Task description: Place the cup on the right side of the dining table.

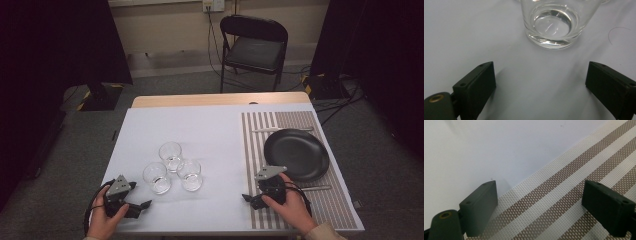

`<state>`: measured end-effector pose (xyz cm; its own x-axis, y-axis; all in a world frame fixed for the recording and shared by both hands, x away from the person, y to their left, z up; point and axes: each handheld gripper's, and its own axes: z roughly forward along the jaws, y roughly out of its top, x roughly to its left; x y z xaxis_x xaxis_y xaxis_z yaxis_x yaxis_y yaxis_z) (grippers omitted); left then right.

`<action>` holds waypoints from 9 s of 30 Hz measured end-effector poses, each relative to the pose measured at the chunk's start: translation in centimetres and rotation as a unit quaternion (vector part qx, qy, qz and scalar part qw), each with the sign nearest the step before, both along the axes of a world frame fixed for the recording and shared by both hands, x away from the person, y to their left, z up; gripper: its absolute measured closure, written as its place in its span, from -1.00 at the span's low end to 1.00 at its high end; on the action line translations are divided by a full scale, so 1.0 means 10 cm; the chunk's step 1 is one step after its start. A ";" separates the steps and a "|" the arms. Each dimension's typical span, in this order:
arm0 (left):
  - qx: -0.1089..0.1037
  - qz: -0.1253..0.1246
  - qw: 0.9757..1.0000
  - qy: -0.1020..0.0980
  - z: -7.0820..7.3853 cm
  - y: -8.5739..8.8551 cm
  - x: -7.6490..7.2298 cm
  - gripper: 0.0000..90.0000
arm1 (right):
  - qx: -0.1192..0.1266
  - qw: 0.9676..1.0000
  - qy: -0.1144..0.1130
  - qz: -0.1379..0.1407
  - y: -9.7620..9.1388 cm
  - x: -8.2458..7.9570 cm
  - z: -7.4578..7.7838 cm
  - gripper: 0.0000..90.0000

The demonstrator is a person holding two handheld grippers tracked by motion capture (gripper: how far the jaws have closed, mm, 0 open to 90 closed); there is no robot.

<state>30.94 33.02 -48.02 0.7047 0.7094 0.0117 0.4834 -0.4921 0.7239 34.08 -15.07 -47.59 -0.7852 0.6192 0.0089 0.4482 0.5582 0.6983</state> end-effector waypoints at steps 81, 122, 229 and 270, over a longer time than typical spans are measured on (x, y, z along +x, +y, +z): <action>-0.002 0.000 1.000 -0.001 0.00 0.00 0.00 -0.81 | -0.043 0.997 0.037 0.061 0.32 0.27 0.42 -0.70; -0.001 0.000 1.000 -0.001 0.00 0.00 0.00 -0.81 | -0.049 0.995 0.032 0.080 0.58 0.39 0.55 -0.70; -0.001 0.000 1.000 -0.001 0.00 0.00 0.00 -0.81 | -0.038 0.993 0.022 0.113 1.24 0.75 0.91 -0.70; -0.002 -0.001 1.000 -0.001 0.00 0.00 0.00 -0.81 | -0.032 0.992 0.026 0.118 1.60 0.87 0.88 -0.70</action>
